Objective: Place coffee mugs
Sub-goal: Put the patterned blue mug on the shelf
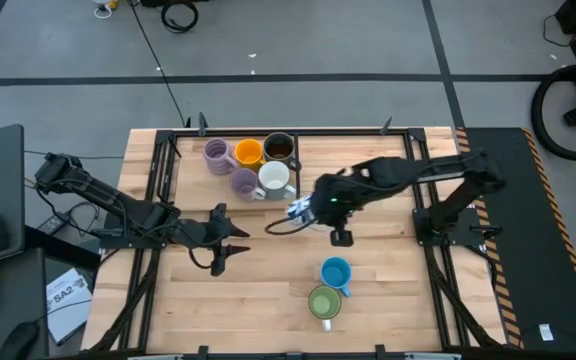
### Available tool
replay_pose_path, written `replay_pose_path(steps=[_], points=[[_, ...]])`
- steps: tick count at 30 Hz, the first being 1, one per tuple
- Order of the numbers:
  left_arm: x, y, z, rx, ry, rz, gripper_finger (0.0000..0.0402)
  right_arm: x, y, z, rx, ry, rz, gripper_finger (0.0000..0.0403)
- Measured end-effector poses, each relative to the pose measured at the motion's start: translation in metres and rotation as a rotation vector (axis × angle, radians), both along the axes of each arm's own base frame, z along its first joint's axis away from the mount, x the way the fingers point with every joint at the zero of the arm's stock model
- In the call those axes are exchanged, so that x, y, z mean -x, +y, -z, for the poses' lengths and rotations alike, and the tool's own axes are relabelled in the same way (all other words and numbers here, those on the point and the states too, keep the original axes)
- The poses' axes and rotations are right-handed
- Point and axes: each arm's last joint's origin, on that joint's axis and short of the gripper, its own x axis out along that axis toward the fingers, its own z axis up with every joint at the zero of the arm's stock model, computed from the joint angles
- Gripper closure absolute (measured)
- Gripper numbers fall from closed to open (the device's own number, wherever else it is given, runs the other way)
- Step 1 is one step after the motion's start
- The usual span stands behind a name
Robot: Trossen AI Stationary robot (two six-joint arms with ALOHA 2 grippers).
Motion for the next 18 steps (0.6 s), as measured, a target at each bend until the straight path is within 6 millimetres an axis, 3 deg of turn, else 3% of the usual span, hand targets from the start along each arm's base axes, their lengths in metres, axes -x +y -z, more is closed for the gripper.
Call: replay_pose_path(steps=[9, 18], points=[[0.0, 0.0, 0.0, -0.002, 0.001, 0.001, 0.0228, -0.053, 0.004, 0.02, 0.05, 0.163, -0.139, 0.0369], [0.0, 0.0, 0.0, -0.004, 0.003, 0.002, 0.0228, -0.083, 0.008, 0.062, 0.079, 0.354, -0.207, 0.0369]])
